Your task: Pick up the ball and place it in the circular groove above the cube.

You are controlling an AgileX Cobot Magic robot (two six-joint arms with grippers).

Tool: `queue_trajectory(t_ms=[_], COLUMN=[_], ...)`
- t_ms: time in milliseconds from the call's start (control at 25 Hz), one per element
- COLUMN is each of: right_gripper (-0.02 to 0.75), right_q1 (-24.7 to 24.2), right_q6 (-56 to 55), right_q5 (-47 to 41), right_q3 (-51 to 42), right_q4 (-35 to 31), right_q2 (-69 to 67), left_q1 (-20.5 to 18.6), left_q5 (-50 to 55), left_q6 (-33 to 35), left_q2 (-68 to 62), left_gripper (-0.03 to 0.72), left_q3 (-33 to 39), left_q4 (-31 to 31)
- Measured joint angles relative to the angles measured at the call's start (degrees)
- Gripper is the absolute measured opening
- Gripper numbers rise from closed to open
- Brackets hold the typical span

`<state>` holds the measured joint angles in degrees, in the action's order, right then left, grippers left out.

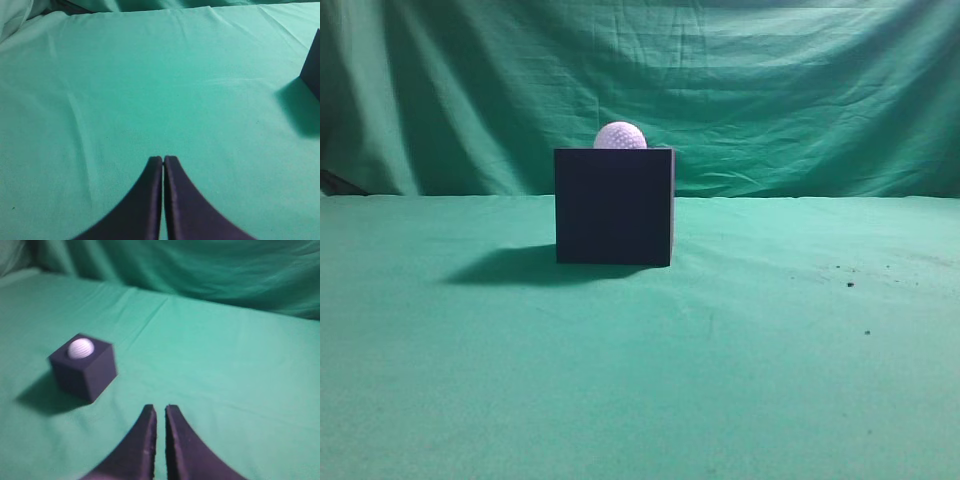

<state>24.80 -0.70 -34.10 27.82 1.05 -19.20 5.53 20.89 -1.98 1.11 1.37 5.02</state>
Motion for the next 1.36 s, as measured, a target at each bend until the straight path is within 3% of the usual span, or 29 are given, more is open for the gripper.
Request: queue_trajectory(t_ms=[200,480,1360], right_gripper=[0.046,0.046,0.046], right_q1=[-10.0,-19.9,-21.1], right_q6=[0.0,0.0,0.0], right_q5=[10.3,14.2,12.8], right_q3=[-13.5,-26.4,-29.3], right_q4=[-0.4,-4.5,-5.3], right_q2=[10.4,19.4,19.7], left_q1=[0.0,0.0,0.0], left_q5=[0.0,0.0,0.0], left_q6=[0.0,0.0,0.0], left_q2=[0.0,0.0,0.0], left_gripper=[0.0,0.0,0.0], left_q3=[0.0,0.0,0.0], left_q4=[0.0,0.0,0.0])
